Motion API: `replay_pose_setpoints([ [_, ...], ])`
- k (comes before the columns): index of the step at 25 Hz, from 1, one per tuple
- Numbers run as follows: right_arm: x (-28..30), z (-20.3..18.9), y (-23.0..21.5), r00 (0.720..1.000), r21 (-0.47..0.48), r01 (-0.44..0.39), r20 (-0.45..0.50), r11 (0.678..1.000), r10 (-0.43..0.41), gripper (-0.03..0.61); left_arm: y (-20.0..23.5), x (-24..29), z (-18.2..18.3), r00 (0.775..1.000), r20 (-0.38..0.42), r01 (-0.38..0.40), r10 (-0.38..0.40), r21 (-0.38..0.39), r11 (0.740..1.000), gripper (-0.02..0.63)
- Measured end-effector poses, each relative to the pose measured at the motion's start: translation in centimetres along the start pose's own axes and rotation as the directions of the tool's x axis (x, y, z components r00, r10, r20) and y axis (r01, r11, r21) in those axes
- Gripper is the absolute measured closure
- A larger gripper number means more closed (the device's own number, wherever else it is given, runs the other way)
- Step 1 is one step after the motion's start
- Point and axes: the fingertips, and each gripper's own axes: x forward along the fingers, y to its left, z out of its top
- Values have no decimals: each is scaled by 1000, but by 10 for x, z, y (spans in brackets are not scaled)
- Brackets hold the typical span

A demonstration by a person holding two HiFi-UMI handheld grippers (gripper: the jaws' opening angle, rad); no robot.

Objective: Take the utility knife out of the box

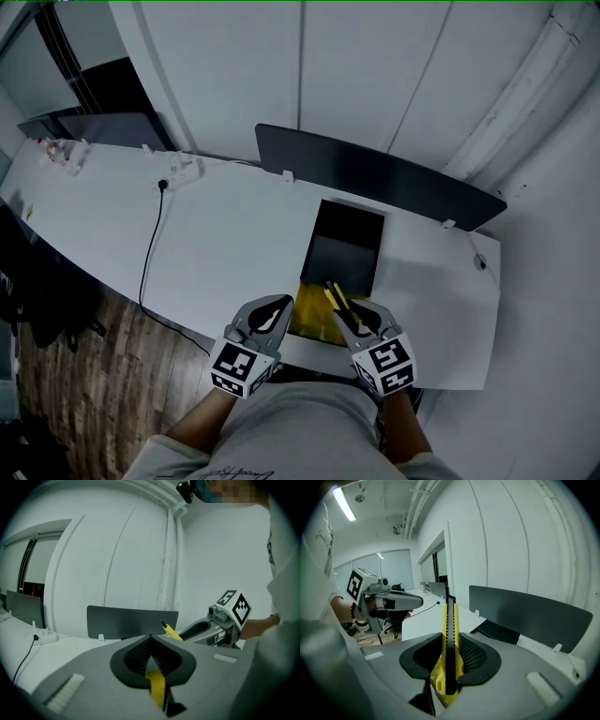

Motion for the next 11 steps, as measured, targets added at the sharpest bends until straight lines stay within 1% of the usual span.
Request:
replay_pose_setpoints([
  [11, 2, 2, 3, 1000, -9, -8, -2, 1000, 8, 448, 1, -3, 1, 1000, -6, 2, -2, 5, 1000, 614],
])
